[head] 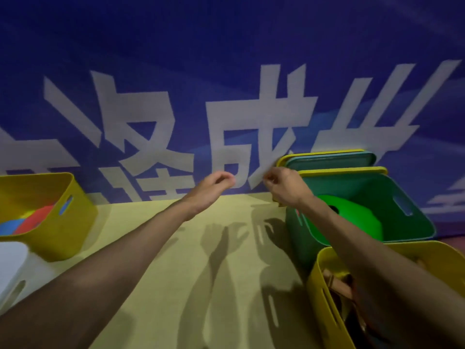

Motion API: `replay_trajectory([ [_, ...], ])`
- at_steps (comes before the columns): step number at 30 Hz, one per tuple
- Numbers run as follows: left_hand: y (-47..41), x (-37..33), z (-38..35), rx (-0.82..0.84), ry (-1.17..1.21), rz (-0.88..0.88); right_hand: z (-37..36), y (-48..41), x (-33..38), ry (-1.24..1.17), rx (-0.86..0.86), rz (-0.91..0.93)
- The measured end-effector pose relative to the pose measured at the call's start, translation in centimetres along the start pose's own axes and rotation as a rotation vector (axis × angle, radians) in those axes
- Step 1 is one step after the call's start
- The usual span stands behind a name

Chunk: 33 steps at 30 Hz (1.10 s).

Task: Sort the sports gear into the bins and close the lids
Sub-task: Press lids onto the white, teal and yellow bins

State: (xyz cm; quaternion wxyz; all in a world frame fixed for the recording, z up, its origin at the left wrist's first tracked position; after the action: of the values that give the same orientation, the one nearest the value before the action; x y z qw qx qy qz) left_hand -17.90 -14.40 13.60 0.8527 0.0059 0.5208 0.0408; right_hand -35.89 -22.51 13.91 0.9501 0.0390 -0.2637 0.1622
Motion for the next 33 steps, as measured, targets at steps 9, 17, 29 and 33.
replay_trajectory([
  [9,-9.0,-0.9,-6.3,0.104,-0.116,-0.007,4.1,-4.1,-9.5,0.036,-0.046,-0.171],
  [17,-17.9,1.1,-11.0,0.128,-0.188,0.04,4.5,-11.6,-13.9,0.142,-0.185,-0.206],
  [29,-24.6,3.8,-16.0,-0.008,-0.104,0.081,2.5,-15.6,-17.2,0.228,-0.227,-0.259],
  [33,-23.9,4.2,-15.2,-0.097,-0.071,0.094,2.6,-15.4,-17.5,0.212,-0.219,-0.267],
])
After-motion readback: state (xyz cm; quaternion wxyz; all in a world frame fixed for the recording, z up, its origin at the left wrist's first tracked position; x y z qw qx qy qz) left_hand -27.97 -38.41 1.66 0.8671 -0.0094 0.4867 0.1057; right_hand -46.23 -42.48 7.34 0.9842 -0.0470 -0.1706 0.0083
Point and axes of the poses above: each hand's wrist, its own y-axis away from the middle knuckle, its own z-axis out of the back of the hand, x = y × z, the point moved 5 cm from there along -y, towards the middle knuckle, and after that the axes turned 7 degrees about -z, right-handed, at the moved point
